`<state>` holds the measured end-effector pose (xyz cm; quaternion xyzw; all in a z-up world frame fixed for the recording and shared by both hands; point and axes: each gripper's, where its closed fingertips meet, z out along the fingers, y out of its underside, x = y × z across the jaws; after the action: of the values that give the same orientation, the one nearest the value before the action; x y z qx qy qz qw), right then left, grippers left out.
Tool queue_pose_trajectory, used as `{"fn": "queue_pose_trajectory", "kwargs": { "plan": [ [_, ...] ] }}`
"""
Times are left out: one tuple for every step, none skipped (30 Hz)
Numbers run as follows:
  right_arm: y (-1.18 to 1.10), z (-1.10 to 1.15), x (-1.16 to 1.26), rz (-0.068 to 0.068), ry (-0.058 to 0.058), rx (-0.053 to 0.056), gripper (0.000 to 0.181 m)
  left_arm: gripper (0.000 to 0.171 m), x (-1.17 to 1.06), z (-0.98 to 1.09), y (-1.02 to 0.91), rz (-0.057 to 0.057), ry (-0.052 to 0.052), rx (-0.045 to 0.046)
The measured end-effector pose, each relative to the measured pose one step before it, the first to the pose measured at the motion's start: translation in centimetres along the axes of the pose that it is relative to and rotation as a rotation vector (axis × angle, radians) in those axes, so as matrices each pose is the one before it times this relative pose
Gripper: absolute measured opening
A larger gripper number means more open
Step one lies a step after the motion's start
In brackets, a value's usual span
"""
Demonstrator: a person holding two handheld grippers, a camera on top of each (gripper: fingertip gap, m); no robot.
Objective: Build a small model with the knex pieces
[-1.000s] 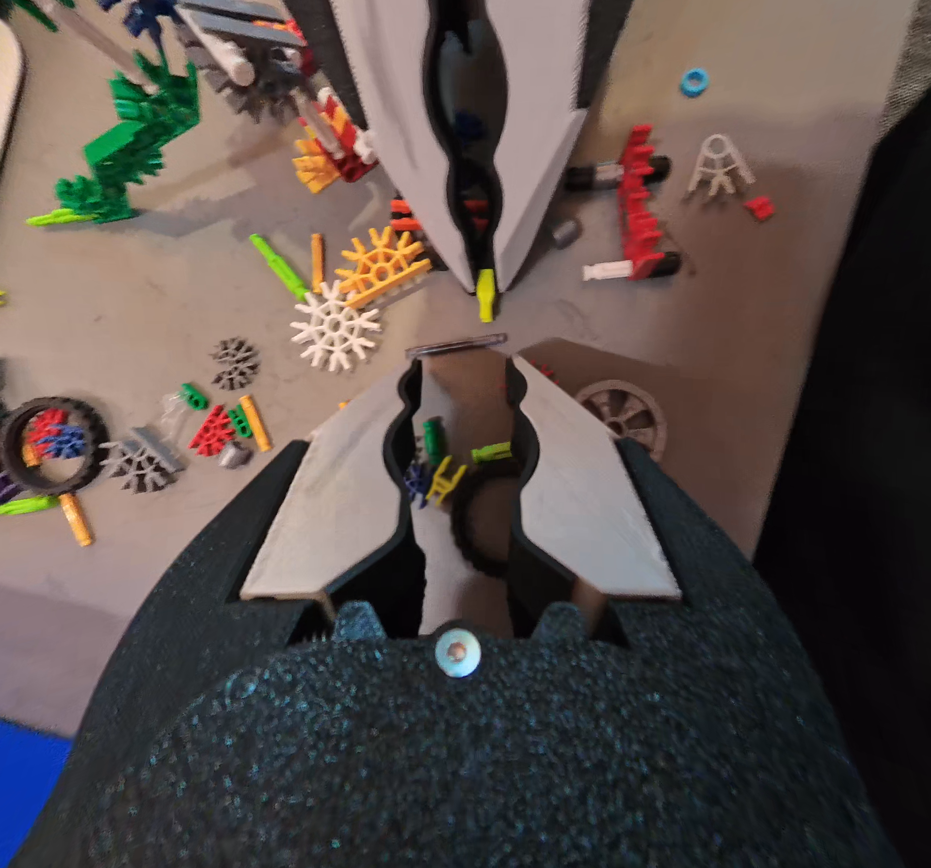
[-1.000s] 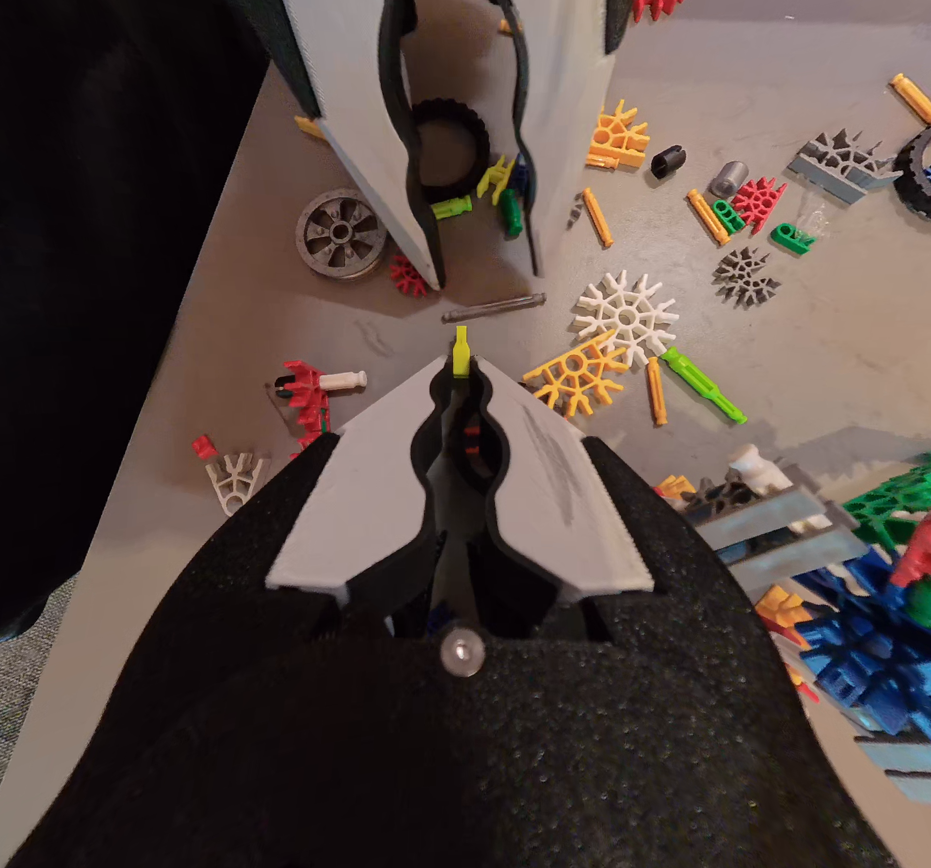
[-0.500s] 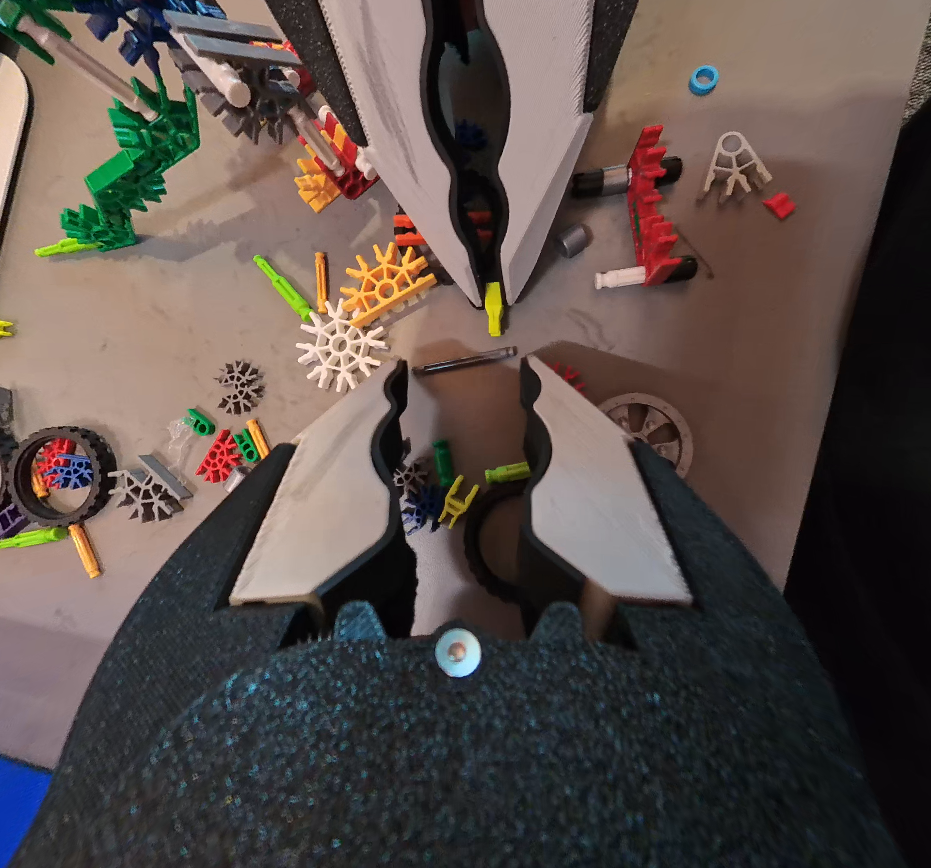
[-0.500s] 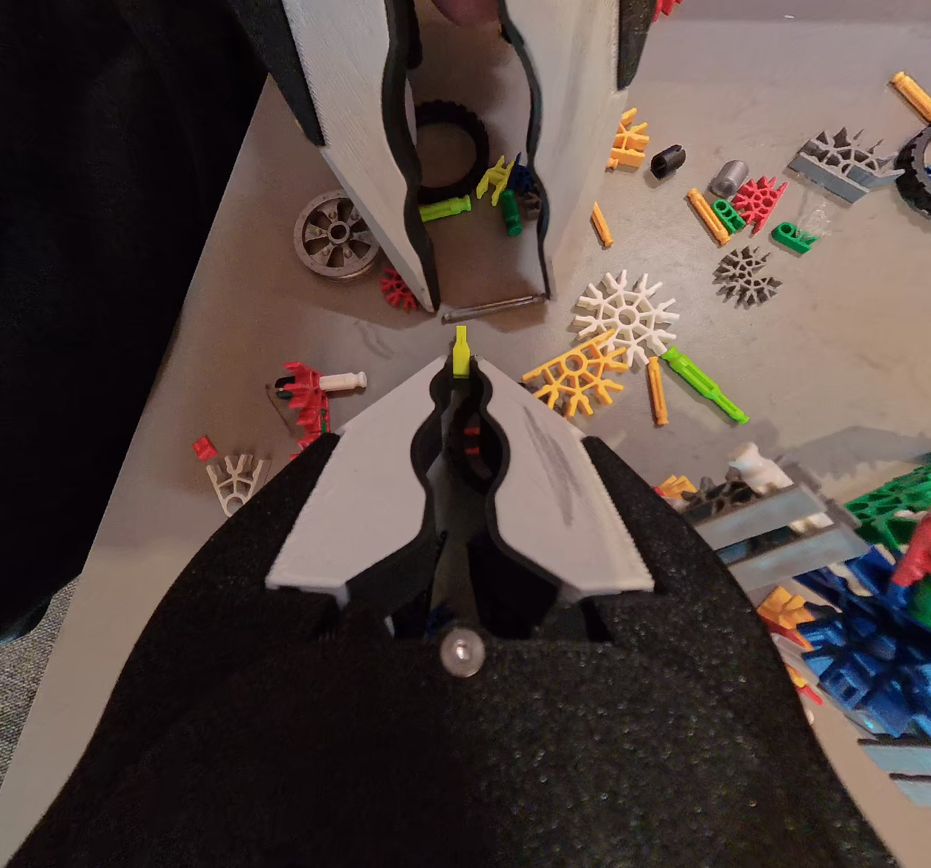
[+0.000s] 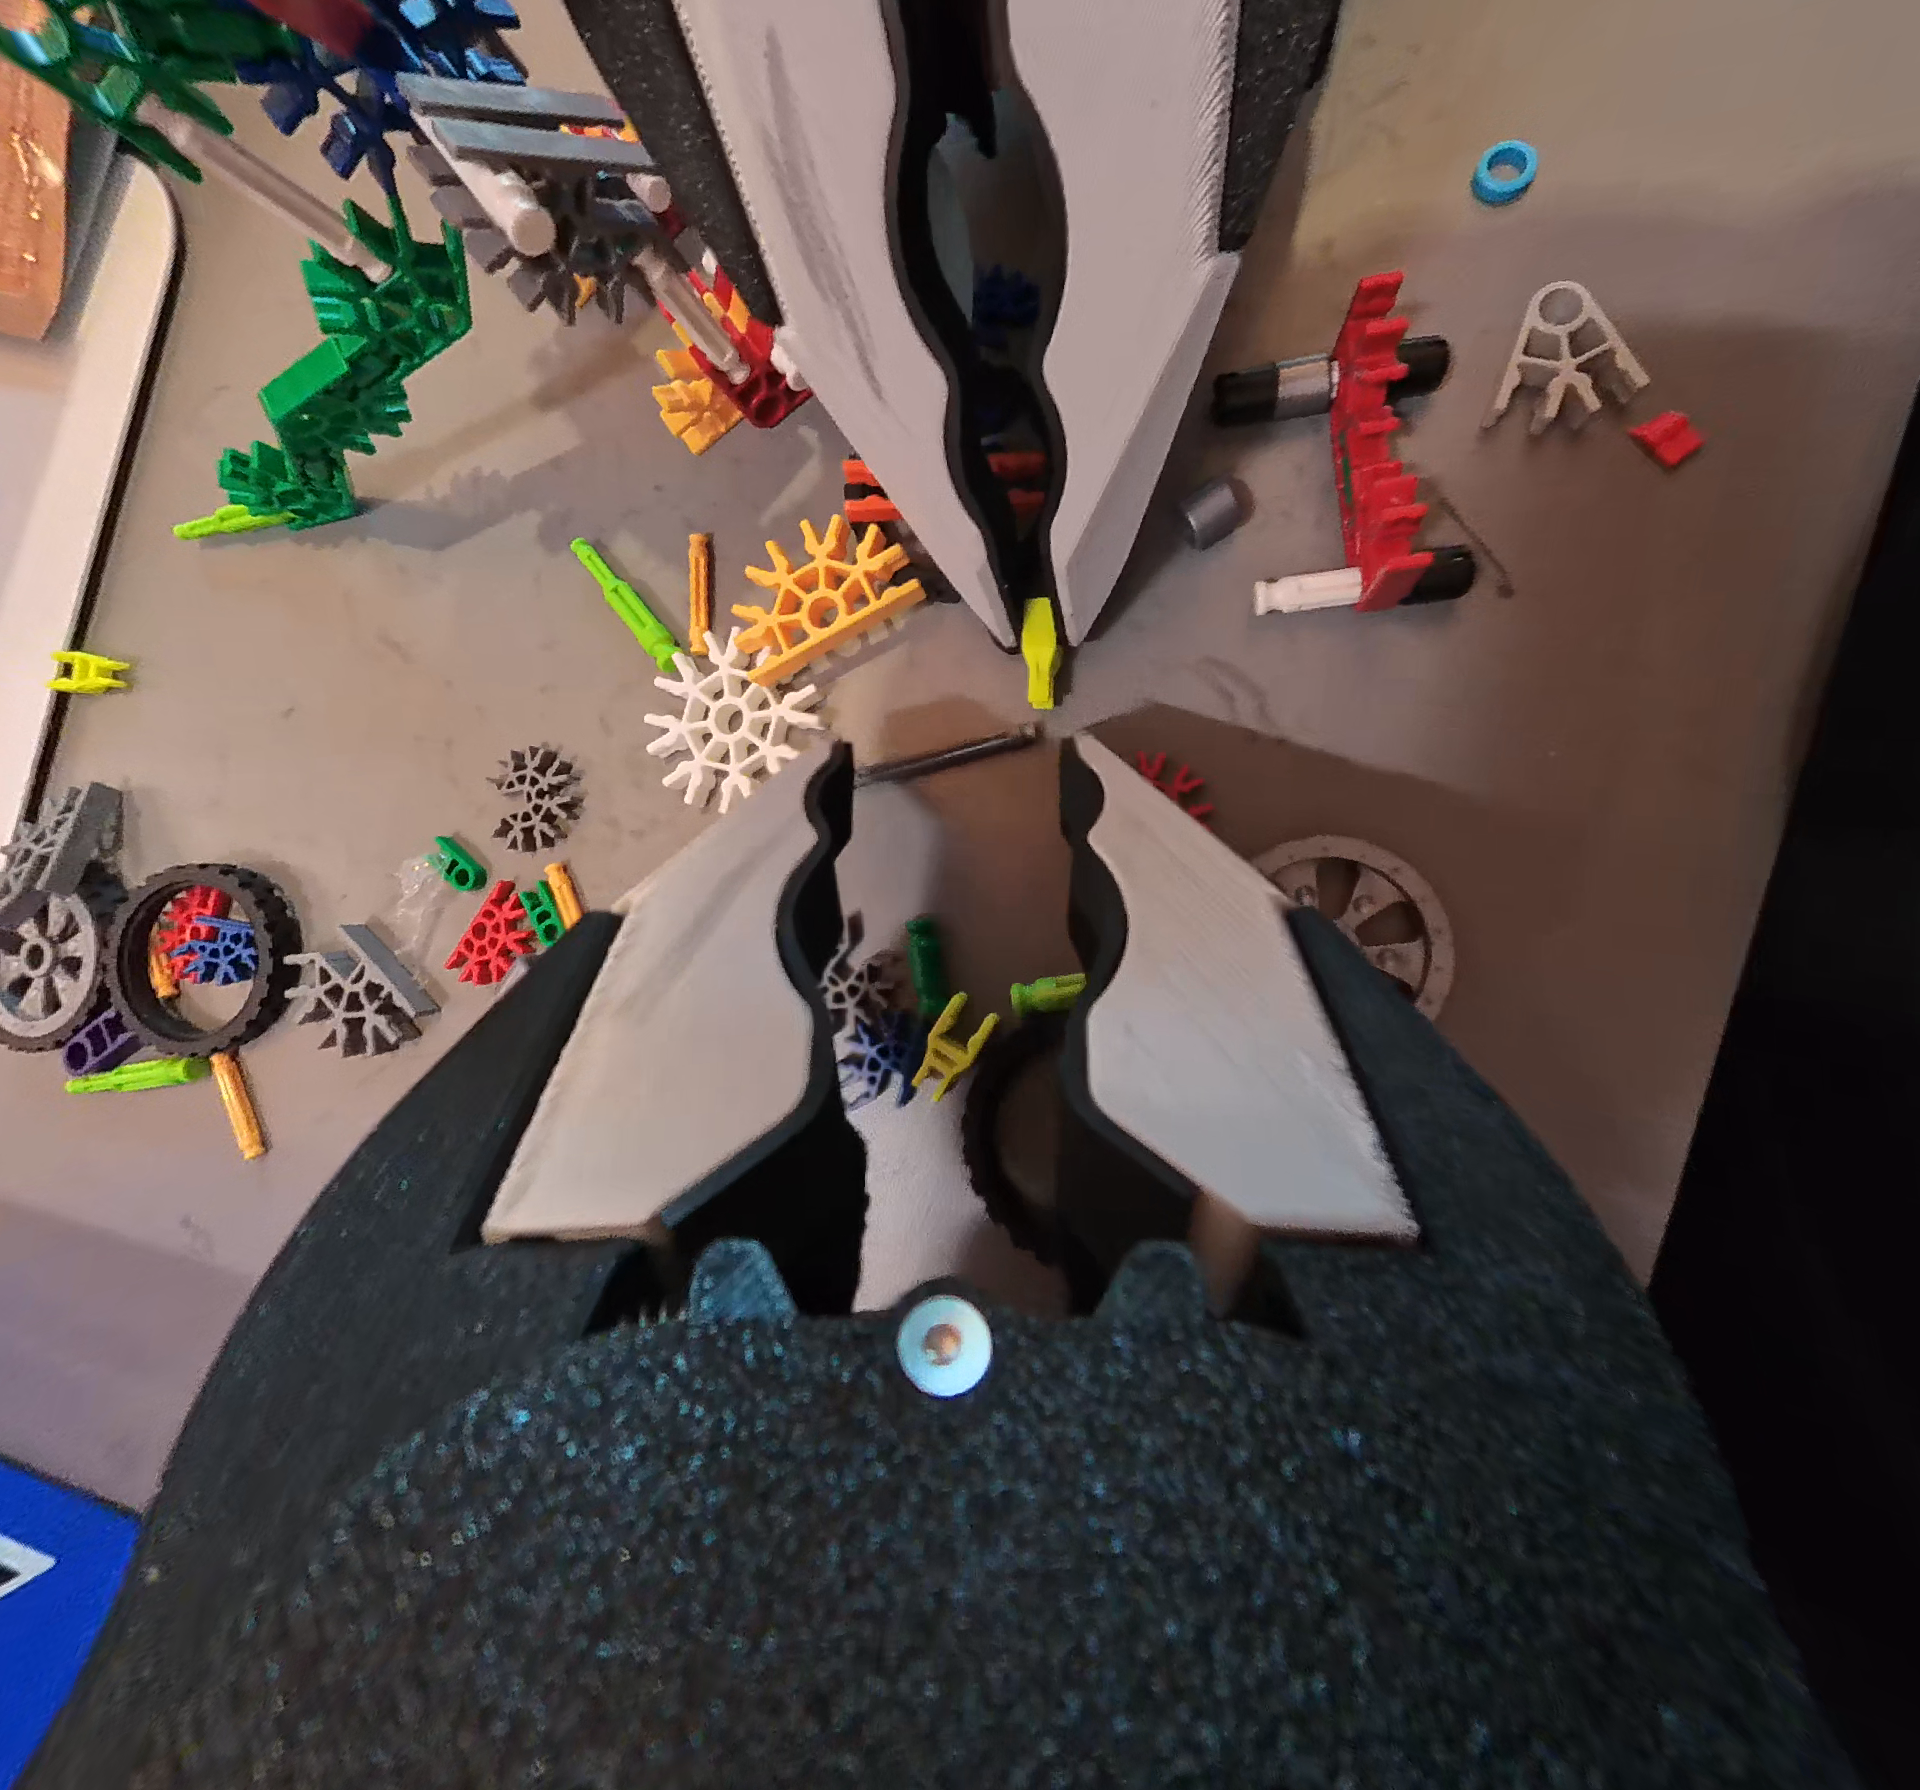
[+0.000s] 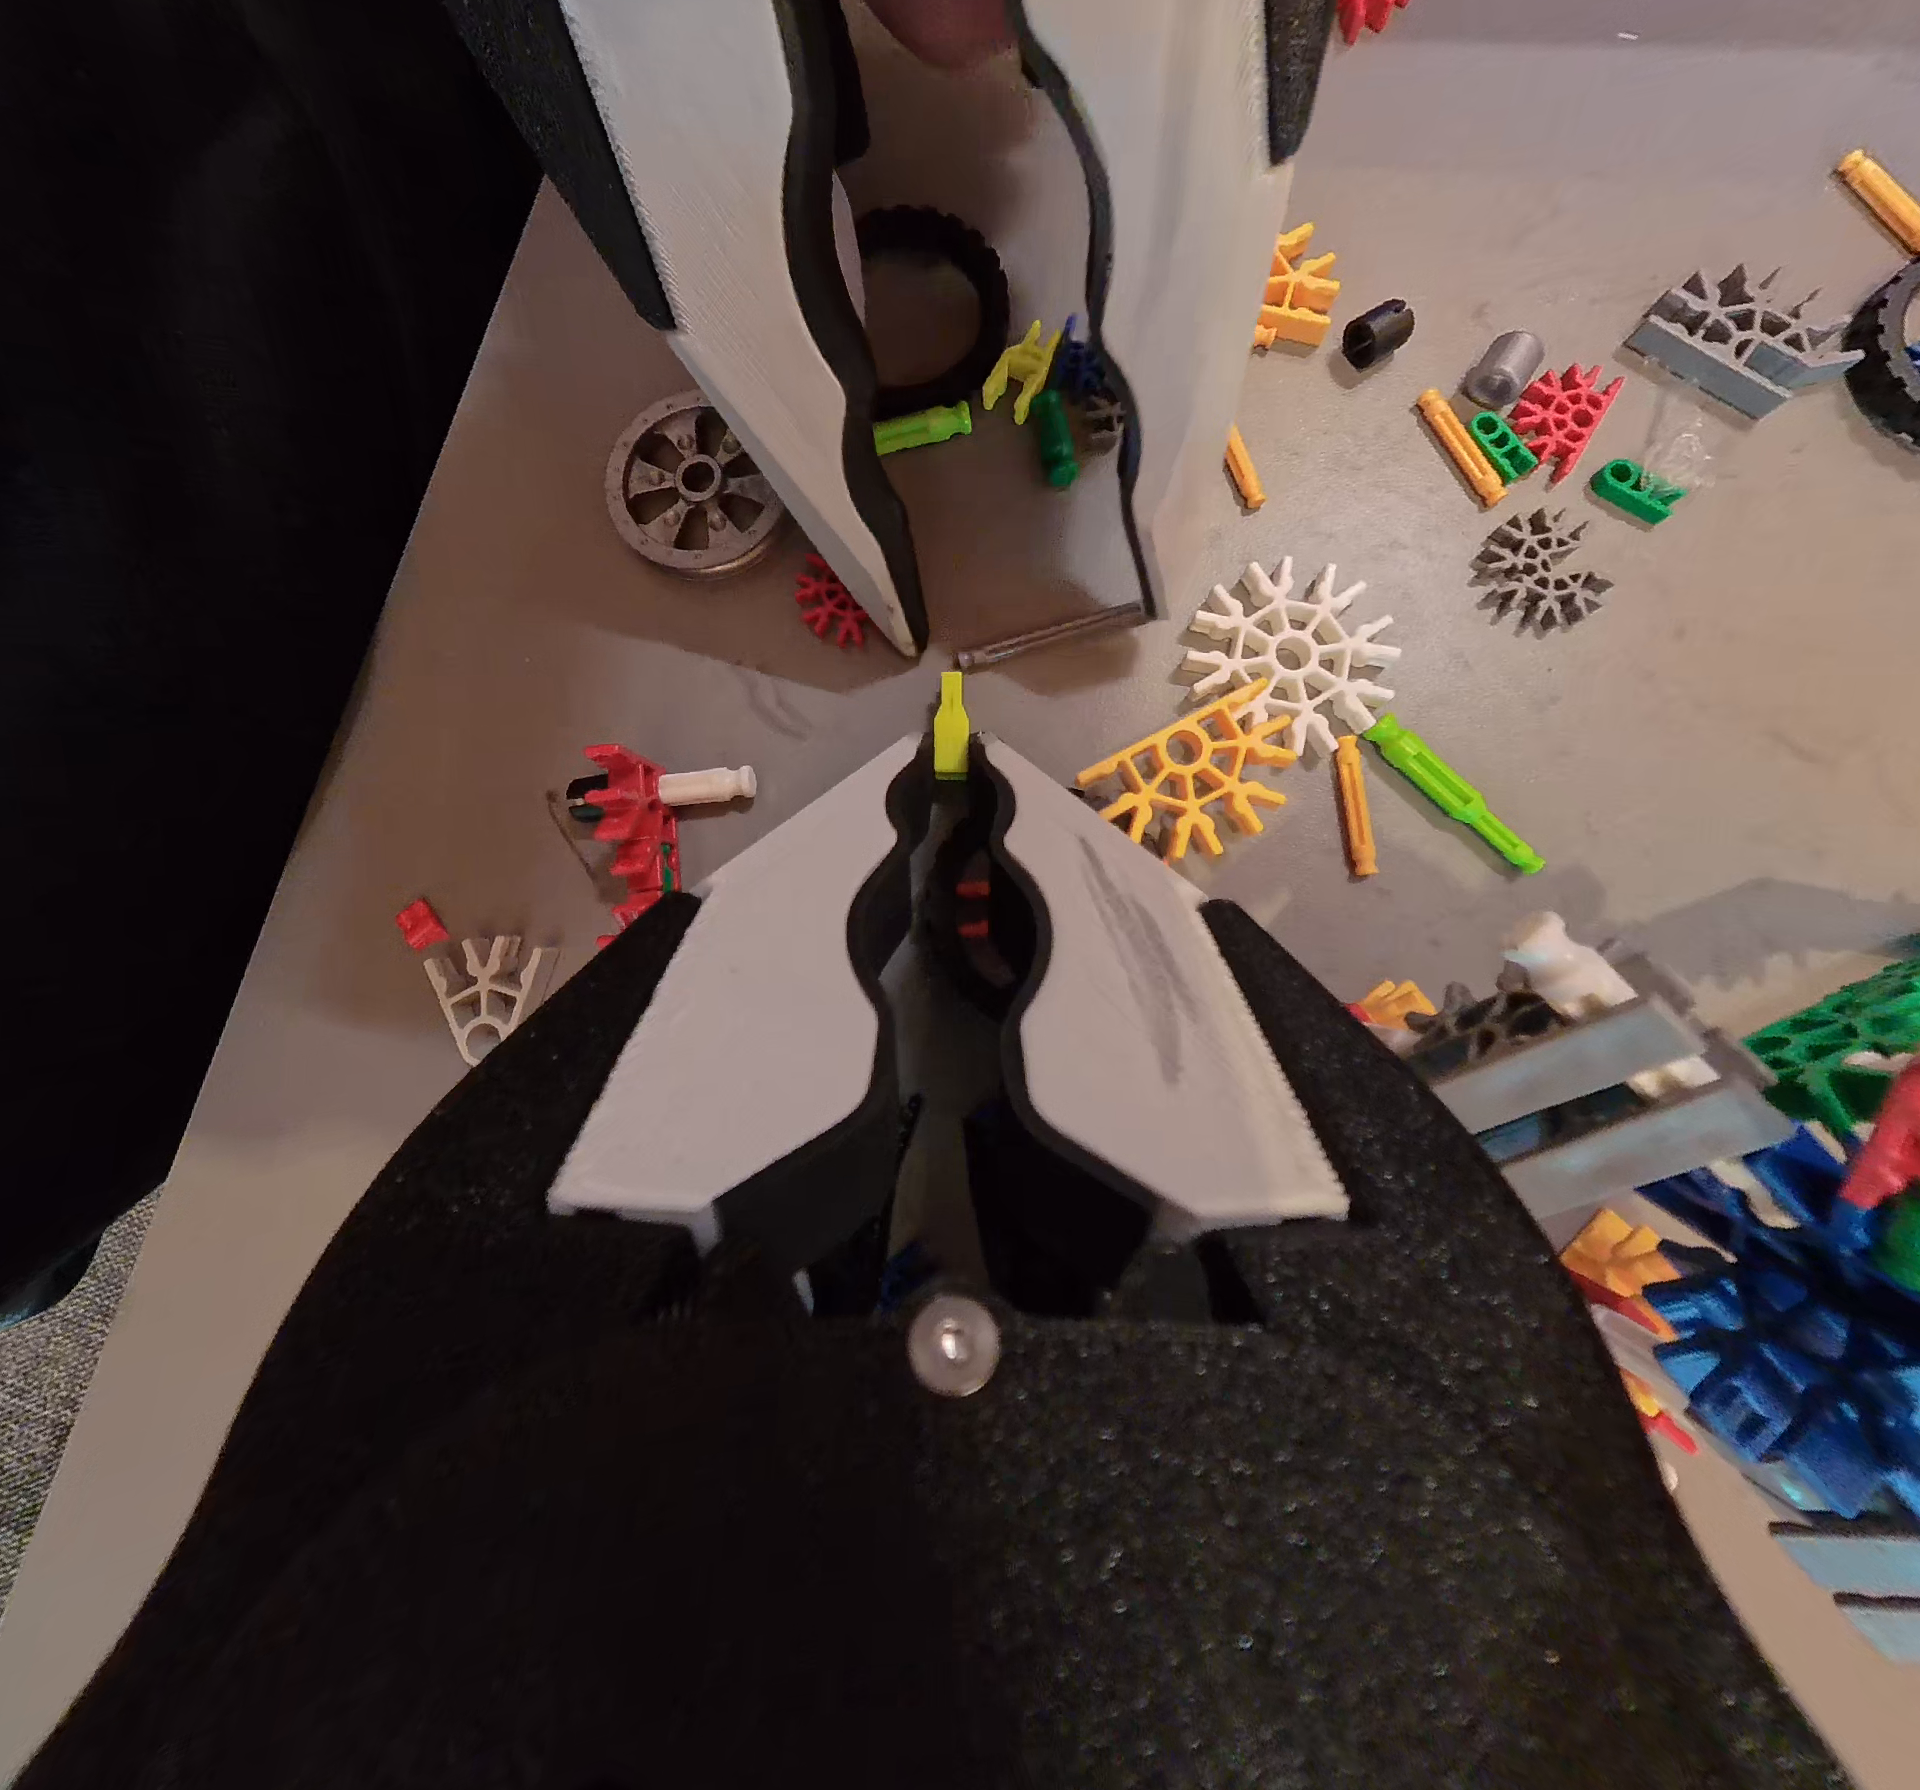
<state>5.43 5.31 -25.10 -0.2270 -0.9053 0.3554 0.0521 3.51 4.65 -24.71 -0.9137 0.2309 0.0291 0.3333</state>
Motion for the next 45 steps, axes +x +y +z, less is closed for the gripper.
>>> {"fn": "queue_pose_trajectory", "kwargs": {
  "plan": [
    [0.000,-0.002,-0.001,0.0007,-0.0007,0.0002,0.005,0.040,-0.022,0.017,0.035,-0.0099,0.0047,-0.00072],
    [0.004,0.009,-0.005,0.0004,-0.0002,0.0002,0.005,0.041,-0.110,0.023,0.020,-0.0053,-0.0031,0.00019],
    [0.005,-0.003,0.002,-0.0005,0.0005,-0.0001,0.005,0.042,-0.072,0.007,-0.009,-0.0021,-0.0026,-0.00001],
    [-0.007,-0.006,0.010,-0.0003,0.0000,-0.0002,0.005,0.043,-0.058,0.006,-0.004,-0.0021,-0.0020,-0.00117],
    [0.002,0.007,-0.006,0.0010,-0.0009,0.0005,0.005,0.044,-0.129,0.007,0.027,-0.0038,-0.0049,-0.00145],
    [-0.004,-0.003,0.003,0.0009,-0.0006,0.0009,0.005,0.045,-0.171,0.010,0.027,-0.0065,-0.0057,-0.00213],
    [0.002,-0.001,-0.004,-0.0004,0.0001,0.0002,0.005,0.046,-0.071,0.012,0.025,-0.0059,-0.0008,-0.00157],
    [0.005,-0.002,0.009,-0.0006,0.0003,-0.0003,0.005,0.046,-0.032,0.001,0.003,-0.0030,-0.0002,-0.00098],
    [-0.001,0.000,0.000,0.0001,0.0001,0.0000,0.005,0.045,-0.023,0.018,-0.006,-0.0014,-0.0026,-0.00044],
    [-0.003,0.002,-0.002,0.0003,0.0000,0.0002,0.005,0.044,-0.008,0.030,-0.012,-0.0049,-0.0019,-0.00120],
    [0.006,-0.006,0.004,0.0000,-0.0001,0.0000,0.005,0.042,0.036,0.014,-0.010,-0.0054,0.0002,-0.00160],
    [-0.002,0.002,0.006,0.0001,-0.0002,-0.0001,0.005,0.041,0.074,0.025,-0.024,-0.0027,0.0013,-0.00076],
    [0.004,-0.003,-0.006,-0.0001,0.0002,0.0000,0.005,0.039,0.082,0.037,-0.024,-0.0047,0.0014,-0.00004],
    [0.002,-0.001,0.007,-0.0004,0.0003,-0.0002,0.005,0.037,0.102,0.046,-0.038,-0.0097,0.0038,0.00011],
    [-0.003,0.005,-0.003,0.0000,0.0001,-0.0002,0.005,0.035,0.075,0.034,-0.020,-0.0104,0.0030,0.00064],
    [0.001,-0.001,0.001,0.0000,0.0001,-0.0001,0.005,0.035,0.002,0.018,-0.003,-0.0108,-0.0004,-0.00026],
    [0.006,-0.006,0.007,-0.0003,0.0000,0.0000,0.005,0.036,-0.042,0.004,0.021,-0.0098,-0.0026,-0.00123],
    [-0.005,0.003,0.002,0.0003,-0.0004,0.0001,0.005,0.037,-0.046,-0.015,0.012,-0.0057,-0.0047,-0.00078],
    [0.000,-0.001,-0.006,0.0001,0.0003,0.0002,0.005,0.037,-0.018,-0.004,0.006,-0.0032,-0.0036,-0.00067],
    [0.002,0.001,0.007,-0.0012,0.0008,-0.0003,0.005,0.038,0.015,-0.017,0.008,-0.0032,0.0000,-0.00026],
    [0.002,-0.013,-0.003,-0.0006,0.0001,-0.0004,0.005,0.039,-0.008,-0.018,0.033,-0.0058,-0.0001,0.00067],
    [-0.007,0.002,0.007,0.0010,-0.0006,0.0004,0.005,0.042,-0.128,-0.014,0.061,-0.0175,-0.0031,-0.00134],
    [0.002,-0.004,-0.007,0.0008,-0.0004,0.0004,0.005,0.043,-0.100,-0.003,0.085,-0.0232,0.0020,-0.00272],
    [0.005,-0.002,0.006,-0.0005,0.0002,-0.0003,0.005,0.043,-0.081,-0.006,0.068,-0.0145,0.0006,-0.00073],
    [0.003,-0.001,0.004,-0.0004,0.0001,-0.0002,0.005,0.043,-0.128,-0.008,0.046,-0.0102,-0.0036,-0.00129],
    [-0.010,0.006,0.000,0.0006,-0.0003,0.0005,0.005,0.043,-0.056,0.002,0.038,-0.0071,-0.0018,-0.00181],
    [0.006,-0.009,0.002,0.0004,-0.0003,0.0005,0.005,0.042,0.039,0.012,0.018,-0.0066,0.0034,-0.00149],
    [-0.004,0.003,0.007,0.0000,-0.0002,0.0000,0.005,0.041,0.092,0.018,-0.008,-0.0024,0.0043,-0.00046],
    [0.000,0.000,0.000,0.0000,0.0000,0.0000,0.005,0.039,0.099,0.015,-0.007,-0.0011,0.0045,-0.00013],
    [-0.007,0.007,0.001,-0.0001,0.0003,0.0001,0.005,0.038,0.061,0.007,-0.005,-0.0046,0.0024,-0.00075],
    [0.002,-0.001,0.004,-0.0003,0.0001,-0.0002,0.005,0.036,0.078,0.020,-0.010,-0.0039,0.0026,-0.00027],
    [0.000,0.000,-0.001,-0.0001,-0.0001,0.0000,0.005,0.036,0.029,0.018,-0.017,-0.0037,-0.0019,0.00115],
    [-0.001,0.001,-0.001,0.0001,0.0000,0.0001,0.005,0.036,-0.005,0.021,-0.007,-0.0078,-0.0012,0.00055],
    [-0.003,0.004,0.001,-0.0004,0.0002,-0.0002,0.005,0.036,-0.006,0.005,0.022,-0.0095,0.0012,-0.00018],
    [0.008,-0.005,-0.002,-0.0006,0.0002,-0.0003,0.005,0.036,-0.005,0.010,0.001,-0.0034,0.0005,0.00159],
    [-0.005,0.005,-0.002,-0.0001,0.0001,-0.0001,0.005,0.036,-0.001,-0.004,0.000,-0.0010,-0.0002,0.00126],
    [0.000,0.002,-0.002,-0.0006,0.0005,-0.0002,0.005,0.036,0.007,-0.003,0.000,-0.0006,-0.0006,0.00039],
    [-0.002,-0.007,-0.003,-0.0009,0.0003,-0.0005,0.005,0.036,0.006,0.003,-0.012,0.0014,-0.0011,0.00091],
    [0.002,-0.001,-0.003,-0.0001,-0.0003,-0.0001,0.005,0.035,0.002,0.020,-0.024,0.0020,-0.0011,0.00223],
    [-0.004,0.002,-0.005,0.0003,-0.0002,0.0003,0.005,0.035,0.007,0.004,-0.019,0.0015,-0.0004,0.00212],
    [0.007,-0.004,0.000,-0.0006,0.0003,-0.0003,0.005,0.035,0.002,0.006,-0.018,0.0028,-0.0007,0.00133],
    [0.000,-0.008,0.008,-0.0013,0.0003,-0.0009,0.005,0.035,0.003,-0.005,-0.003,0.0026,-0.0009,0.00078],
    [-0.001,0.004,-0.005,-0.0004,-0.0003,-0.0004,0.005,0.034,0.015,0.000,-0.016,0.0061,-0.0010,0.00102],
    [-0.004,0.002,-0.009,0.0004,-0.0005,0.0003,0.005,0.034,0.019,-0.005,-0.019,0.0107,-0.0015,0.00155],
    [0.008,-0.007,0.001,-0.0002,-0.0004,-0.0001,0.005,0.034,0.005,0.000,-0.026,0.0108,-0.0016,0.00160]
  ]
}}
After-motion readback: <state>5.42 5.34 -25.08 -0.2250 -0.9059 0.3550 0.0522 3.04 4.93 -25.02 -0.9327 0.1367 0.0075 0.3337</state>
